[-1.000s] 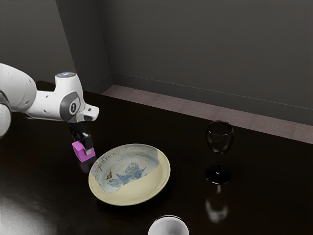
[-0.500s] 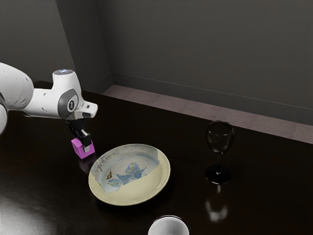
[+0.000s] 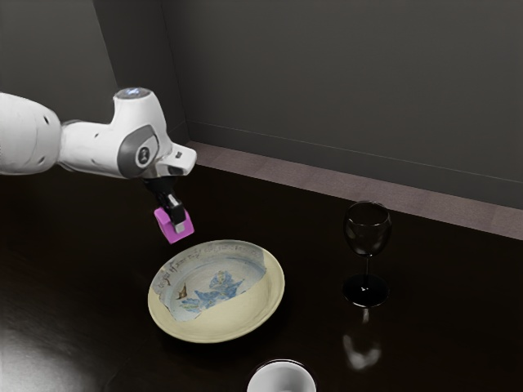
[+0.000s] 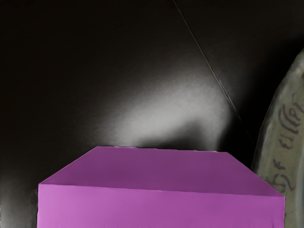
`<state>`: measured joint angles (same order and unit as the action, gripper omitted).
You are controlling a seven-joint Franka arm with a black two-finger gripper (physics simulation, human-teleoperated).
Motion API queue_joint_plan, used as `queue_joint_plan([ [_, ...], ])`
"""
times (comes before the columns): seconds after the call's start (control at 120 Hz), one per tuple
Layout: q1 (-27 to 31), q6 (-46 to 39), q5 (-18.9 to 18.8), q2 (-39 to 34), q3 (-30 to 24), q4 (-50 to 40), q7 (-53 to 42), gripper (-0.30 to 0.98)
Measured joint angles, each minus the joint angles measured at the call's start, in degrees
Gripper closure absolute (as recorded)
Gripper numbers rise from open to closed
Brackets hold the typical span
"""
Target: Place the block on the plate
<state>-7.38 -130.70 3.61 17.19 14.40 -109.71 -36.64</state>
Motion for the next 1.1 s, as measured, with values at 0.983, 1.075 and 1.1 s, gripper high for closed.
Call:
queue_joint_plan([
  [0.983, -16.24, 15.41, -0.42, 1.35, -0.78, -0.79, 3.07, 0.31],
  [1.075, -16.2, 15.37, -0.23, 2.03, -0.66, -0.75, 3.06, 0.31],
  [1.1, -16.19, 15.37, -0.13, 2.16, -0.56, -0.73, 3.04, 0.29],
])
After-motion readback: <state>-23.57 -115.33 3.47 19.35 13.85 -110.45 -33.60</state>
